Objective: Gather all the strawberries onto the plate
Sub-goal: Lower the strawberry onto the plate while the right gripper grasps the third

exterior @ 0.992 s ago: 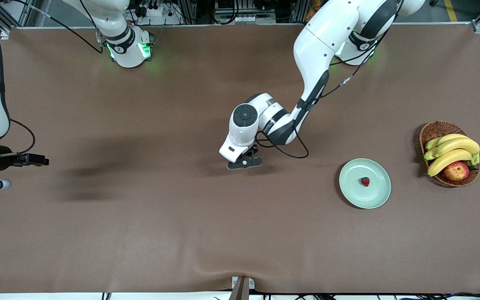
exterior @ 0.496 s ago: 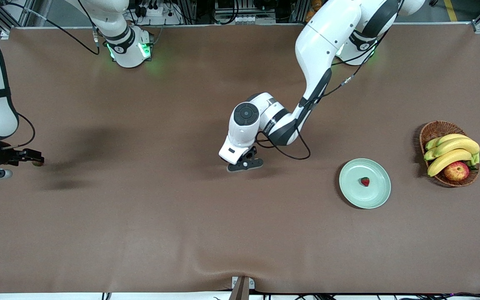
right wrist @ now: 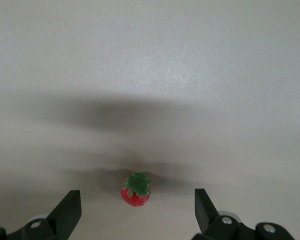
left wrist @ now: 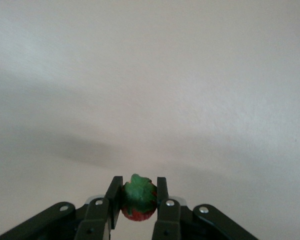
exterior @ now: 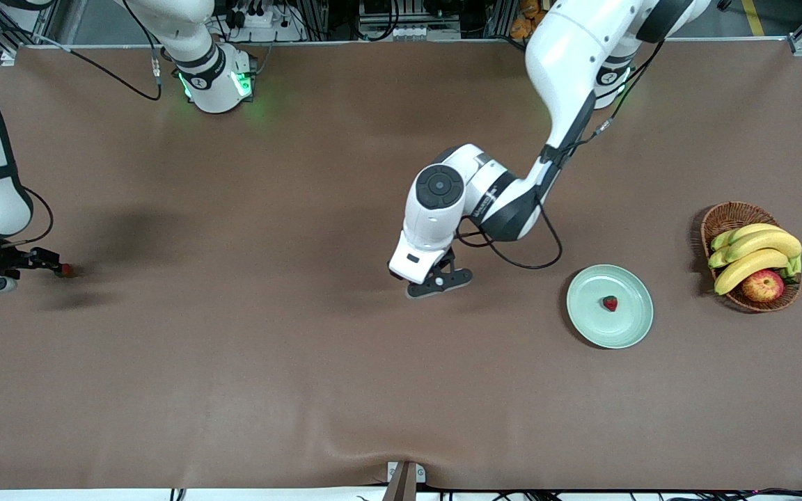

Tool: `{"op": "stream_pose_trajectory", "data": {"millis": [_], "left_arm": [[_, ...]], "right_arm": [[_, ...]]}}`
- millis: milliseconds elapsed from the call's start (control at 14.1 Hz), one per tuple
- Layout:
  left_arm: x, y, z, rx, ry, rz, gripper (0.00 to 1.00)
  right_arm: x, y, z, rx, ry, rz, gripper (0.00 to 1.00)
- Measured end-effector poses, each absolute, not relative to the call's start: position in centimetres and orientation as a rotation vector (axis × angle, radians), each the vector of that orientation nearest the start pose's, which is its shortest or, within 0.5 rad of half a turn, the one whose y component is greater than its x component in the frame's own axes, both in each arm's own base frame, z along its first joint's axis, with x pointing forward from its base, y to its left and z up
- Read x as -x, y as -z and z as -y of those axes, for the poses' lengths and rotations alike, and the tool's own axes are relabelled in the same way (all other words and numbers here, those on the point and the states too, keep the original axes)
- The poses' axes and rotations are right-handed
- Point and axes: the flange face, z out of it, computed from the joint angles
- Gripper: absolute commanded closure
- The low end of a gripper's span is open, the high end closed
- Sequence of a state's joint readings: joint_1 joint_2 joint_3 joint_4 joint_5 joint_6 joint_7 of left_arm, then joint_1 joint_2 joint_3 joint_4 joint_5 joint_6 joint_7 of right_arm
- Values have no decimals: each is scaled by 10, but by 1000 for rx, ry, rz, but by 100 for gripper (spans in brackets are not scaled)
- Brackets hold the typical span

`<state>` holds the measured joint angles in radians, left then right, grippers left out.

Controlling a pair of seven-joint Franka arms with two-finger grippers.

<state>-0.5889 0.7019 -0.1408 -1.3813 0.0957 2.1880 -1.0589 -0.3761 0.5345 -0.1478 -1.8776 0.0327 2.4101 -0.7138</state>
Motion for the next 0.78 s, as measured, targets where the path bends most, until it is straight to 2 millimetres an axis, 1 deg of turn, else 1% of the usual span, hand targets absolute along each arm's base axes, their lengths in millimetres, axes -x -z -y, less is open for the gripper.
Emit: {"op": "stream_pose_trajectory", "data": {"millis": [212, 354, 567, 637, 708, 779], "left_arm": [[-586, -353, 436, 3143, 83, 588, 100], [-596, -372, 404, 3100, 57, 651, 100], [-605, -385, 355, 3016, -19, 735, 100], [-609, -388, 340, 2996, -34, 764, 100], [-613, -389, 323, 2974, -52, 796, 100], [-617, -390, 304, 2951, -73, 824, 100]], "right_arm": [[-555, -211, 313, 3172, -54, 302, 15], [-552, -200, 313, 3166, -75, 301, 21], [-551, -191, 313, 3160, -93, 300, 38], [-550, -190, 313, 3159, -96, 300, 47], [-549, -188, 312, 3158, -100, 299, 52], [-549, -187, 312, 3156, -105, 299, 53]]}}
